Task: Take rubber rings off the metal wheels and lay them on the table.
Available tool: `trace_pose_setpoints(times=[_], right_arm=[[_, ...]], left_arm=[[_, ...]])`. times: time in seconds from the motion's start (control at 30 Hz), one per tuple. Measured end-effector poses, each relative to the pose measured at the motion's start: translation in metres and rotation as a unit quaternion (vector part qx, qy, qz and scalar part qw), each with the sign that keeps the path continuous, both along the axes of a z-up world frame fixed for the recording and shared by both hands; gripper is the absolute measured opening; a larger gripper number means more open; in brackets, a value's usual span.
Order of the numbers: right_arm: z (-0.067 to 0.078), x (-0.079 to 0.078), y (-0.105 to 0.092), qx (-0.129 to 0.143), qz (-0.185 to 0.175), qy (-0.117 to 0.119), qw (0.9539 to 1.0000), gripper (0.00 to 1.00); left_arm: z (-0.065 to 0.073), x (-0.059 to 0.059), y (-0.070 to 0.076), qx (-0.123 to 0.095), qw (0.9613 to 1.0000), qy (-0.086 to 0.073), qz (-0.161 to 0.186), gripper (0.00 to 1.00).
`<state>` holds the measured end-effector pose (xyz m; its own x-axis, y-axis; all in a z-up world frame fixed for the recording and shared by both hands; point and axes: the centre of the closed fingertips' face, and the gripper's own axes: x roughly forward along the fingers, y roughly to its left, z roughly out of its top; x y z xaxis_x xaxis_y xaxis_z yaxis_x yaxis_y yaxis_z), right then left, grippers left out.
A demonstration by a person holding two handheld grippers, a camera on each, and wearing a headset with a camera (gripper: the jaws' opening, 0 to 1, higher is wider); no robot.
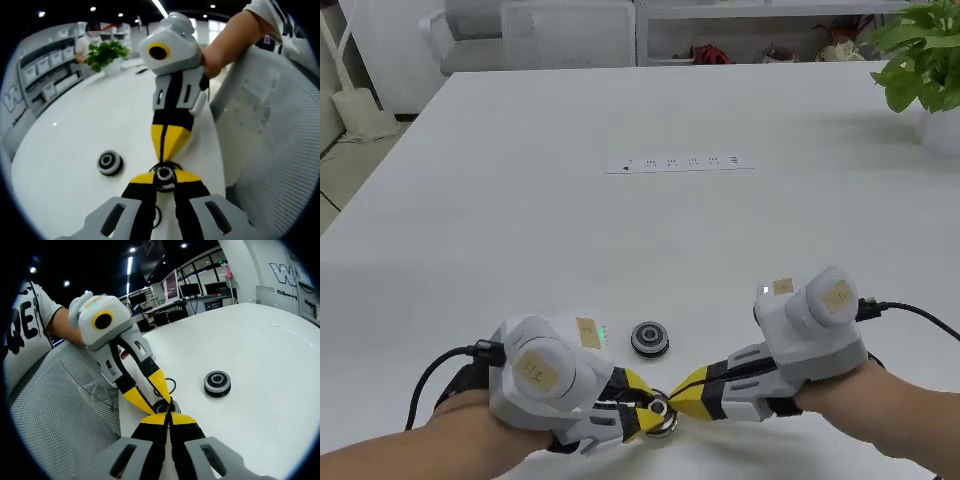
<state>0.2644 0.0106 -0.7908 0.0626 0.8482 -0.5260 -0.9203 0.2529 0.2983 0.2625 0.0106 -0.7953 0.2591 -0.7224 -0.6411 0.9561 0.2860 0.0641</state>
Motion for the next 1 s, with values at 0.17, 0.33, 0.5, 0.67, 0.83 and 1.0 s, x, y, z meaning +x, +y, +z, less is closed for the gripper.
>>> trace_pose_setpoints(times=[0.17,0.33,0.5,0.67,0.83,1.0], right_arm=[[0.0,0.001,0.0,0.0,-0.002,0.0,1.0,0.0],[0.0,0.001,-0.001,0.001,-0.003,0.002,1.0,0.0],[0.001,0.001,-0.001,0.002,-0.004,0.002,1.0,0.0],[0.002,0.002,-0.002,0.006,-0.007,0.004,1.0,0.0],[0.003,0.001,-0.002,0.007,-0.007,0.005,0.9999,0.0],[0.005,0.0,-0.001,0.01,-0.007,0.007,0.9999,0.0]], left_arm=[[0.0,0.0,0.0,0.001,1.0,0.003,-0.002,0.14],[0.001,0.0,0.001,0.004,1.0,0.007,-0.005,0.16],[0.008,-0.002,0.003,-0.004,0.9999,0.005,-0.009,0.19],[0.017,-0.004,0.006,-0.012,0.9999,0.003,-0.005,0.21],[0.023,-0.008,0.008,-0.018,0.9998,0.003,-0.005,0.25],[0.03,-0.012,0.01,-0.025,0.9997,0.002,-0.007,0.3]])
